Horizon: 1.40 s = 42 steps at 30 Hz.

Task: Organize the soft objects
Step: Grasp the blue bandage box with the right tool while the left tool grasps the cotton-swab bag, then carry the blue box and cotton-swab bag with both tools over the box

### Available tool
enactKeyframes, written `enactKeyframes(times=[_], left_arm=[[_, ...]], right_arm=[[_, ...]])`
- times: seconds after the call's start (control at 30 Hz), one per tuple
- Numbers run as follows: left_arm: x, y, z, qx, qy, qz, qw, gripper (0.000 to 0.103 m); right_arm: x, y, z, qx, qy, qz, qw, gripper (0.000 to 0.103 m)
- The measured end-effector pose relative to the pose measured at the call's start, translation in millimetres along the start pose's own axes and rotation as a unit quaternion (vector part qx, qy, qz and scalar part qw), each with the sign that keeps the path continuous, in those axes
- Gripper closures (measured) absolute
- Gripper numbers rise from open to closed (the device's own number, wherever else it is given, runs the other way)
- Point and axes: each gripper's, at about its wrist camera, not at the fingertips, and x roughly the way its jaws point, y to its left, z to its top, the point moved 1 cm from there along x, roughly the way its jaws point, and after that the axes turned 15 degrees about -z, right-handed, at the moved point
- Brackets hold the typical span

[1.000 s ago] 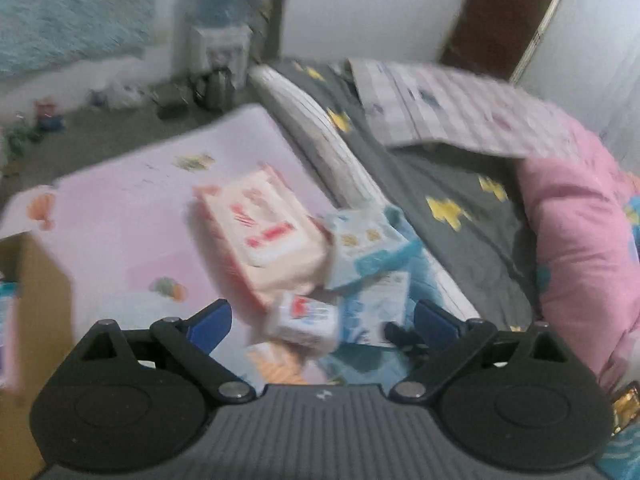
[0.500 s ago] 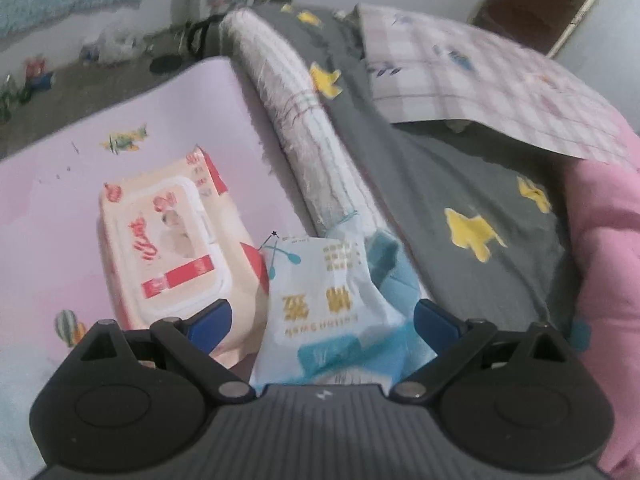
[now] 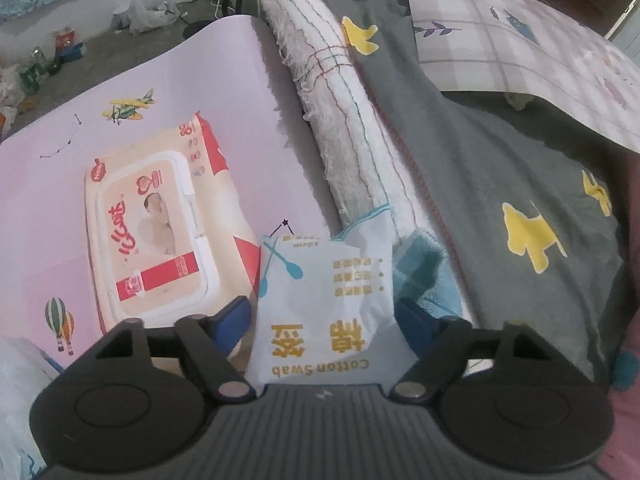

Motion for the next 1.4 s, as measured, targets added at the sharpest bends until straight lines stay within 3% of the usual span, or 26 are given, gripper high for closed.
enactKeyframes(times=[0.4,0.87,1.17,1.4], left_arm=[[-37.9,-3.9,-9.2,-0.006,-0.025,-0.032,0.9991,0.054],[-143.4,-7.8,-43.2,0.012,-0.085,-0.093,0.9919,0.059],[-255.6,33.0,-94.2,0.014,-0.148,-0.129,0.9805,0.059],[-338.0,107.2,-155.7,-0.016,-0.209,-0.112,0.9713,0.059]], right_arm=[[-25.8,-0.3,1.8,0.009,-0.030,0.014,0.999,0.084],[-94.0,35.5,9.5,-0.022,-0.088,0.038,0.995,0.084],[-152.9,94.7,-7.1,-0.066,-0.116,0.088,0.987,0.084],[-182.1,166.8,-51.2,-0.115,-0.084,0.151,0.978,0.084]])
